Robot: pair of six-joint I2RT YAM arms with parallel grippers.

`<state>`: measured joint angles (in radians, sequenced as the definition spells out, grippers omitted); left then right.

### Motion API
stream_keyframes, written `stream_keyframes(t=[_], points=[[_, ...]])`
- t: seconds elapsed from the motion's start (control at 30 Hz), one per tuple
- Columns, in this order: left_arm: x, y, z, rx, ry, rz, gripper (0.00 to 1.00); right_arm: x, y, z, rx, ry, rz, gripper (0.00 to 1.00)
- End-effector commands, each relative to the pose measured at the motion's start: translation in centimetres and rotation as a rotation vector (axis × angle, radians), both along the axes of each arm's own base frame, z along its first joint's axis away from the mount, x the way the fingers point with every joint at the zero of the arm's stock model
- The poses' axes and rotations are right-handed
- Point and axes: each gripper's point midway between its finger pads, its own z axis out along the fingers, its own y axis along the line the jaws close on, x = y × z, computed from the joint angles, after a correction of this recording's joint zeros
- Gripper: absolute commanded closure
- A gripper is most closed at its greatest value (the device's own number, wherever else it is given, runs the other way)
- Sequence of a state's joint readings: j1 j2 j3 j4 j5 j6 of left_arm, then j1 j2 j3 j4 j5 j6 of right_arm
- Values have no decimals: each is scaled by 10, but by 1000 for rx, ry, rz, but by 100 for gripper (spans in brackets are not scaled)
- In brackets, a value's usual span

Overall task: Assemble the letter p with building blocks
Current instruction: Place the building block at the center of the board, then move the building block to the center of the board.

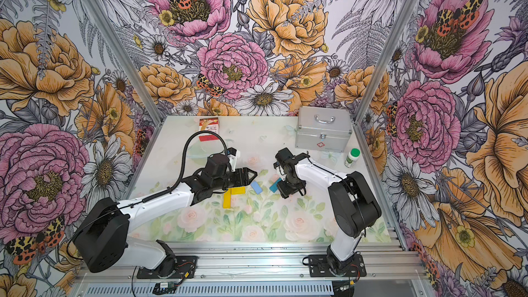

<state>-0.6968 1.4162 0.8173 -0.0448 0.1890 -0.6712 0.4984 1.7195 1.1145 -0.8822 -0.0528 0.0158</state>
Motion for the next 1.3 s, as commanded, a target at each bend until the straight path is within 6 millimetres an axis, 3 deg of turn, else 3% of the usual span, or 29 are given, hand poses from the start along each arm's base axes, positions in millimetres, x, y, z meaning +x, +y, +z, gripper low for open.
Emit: stream_keyframes(t=[0.0,0.27,0.53,0.67,0.77,0.9,1.1,1.27], points=[[4,-6,19,-37,-52,-6,30,8,3,-6,-3,-16,46,64],[4,-5,13,-30,-35,3,30,15,-6,-5,-51,-49,88,46],[6,-6,10,-24,-30,0,30,30,9,36,44,-148,55,29],[6,-6,7,-20,-25,-1,30,37,4,46,23,-195,36,22],[5,-7,6,-21,-19,-5,30,42,2,50,14,-211,3,22],[4,-4,6,-21,-22,2,30,58,3,57,63,-207,-191,28],[6,-1,8,-27,-25,7,30,71,21,40,154,-87,-501,36],[5,2,9,-27,-29,7,30,70,30,33,172,-38,-612,36]])
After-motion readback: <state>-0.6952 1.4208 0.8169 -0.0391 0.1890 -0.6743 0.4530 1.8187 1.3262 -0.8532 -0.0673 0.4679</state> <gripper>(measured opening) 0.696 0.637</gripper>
